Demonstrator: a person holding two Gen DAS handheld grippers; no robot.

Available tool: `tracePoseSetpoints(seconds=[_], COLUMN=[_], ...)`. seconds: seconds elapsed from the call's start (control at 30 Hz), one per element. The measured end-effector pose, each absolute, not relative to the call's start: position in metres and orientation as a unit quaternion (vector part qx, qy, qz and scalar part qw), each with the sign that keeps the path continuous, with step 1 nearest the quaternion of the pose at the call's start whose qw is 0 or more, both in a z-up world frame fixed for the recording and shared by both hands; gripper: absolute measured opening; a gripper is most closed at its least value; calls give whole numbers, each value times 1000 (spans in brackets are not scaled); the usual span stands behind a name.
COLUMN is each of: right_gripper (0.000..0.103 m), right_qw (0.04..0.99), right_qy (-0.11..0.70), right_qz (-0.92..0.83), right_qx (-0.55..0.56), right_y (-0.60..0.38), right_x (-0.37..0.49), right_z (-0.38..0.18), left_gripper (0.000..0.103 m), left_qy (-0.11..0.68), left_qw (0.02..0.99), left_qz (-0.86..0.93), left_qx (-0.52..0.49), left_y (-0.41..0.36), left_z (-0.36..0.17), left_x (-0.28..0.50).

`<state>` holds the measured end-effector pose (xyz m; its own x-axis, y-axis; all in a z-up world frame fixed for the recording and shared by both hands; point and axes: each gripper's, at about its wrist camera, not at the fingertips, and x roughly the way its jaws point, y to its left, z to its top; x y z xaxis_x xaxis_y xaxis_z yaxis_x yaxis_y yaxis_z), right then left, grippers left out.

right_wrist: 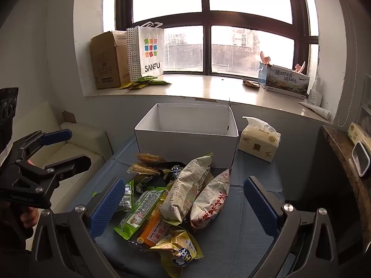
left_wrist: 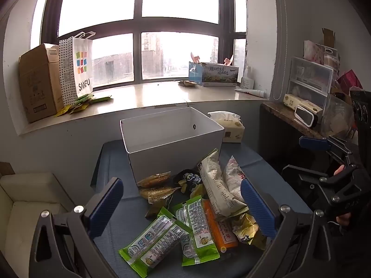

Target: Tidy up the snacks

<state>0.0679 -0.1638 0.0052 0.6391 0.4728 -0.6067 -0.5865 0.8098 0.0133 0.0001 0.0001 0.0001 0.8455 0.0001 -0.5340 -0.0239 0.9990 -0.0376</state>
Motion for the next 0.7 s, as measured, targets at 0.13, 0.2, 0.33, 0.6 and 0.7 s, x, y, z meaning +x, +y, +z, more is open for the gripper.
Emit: tracePoseSetpoints(seconds=[0.13, 0.2, 0.33, 0.6, 0.7], right_gripper=[103, 103, 103, 103, 103], right_qw=[901, 901, 901, 901, 901], right_qy=[304, 304, 304, 304, 304], right_qz=[295, 295, 294, 294, 293], right_qx=[-93, -94, -95, -95, -96], right_y=[-163, -163, -163, -163, -162], right_x=[67, 66, 66, 66, 66], right_z=[6, 6, 6, 6, 6], left_gripper=[103, 103, 103, 103, 103], left_qy=[278, 279, 277, 278, 277], left_qw=[960, 960, 961, 960, 961], left_qz=[5, 5, 5, 5, 5], left_qx=[-22, -23, -22, -22, -21], left_y=[0, 1, 1, 1, 0], left_z=[0, -2, -4, 0, 0], left_x=[1, 4, 4, 0, -1])
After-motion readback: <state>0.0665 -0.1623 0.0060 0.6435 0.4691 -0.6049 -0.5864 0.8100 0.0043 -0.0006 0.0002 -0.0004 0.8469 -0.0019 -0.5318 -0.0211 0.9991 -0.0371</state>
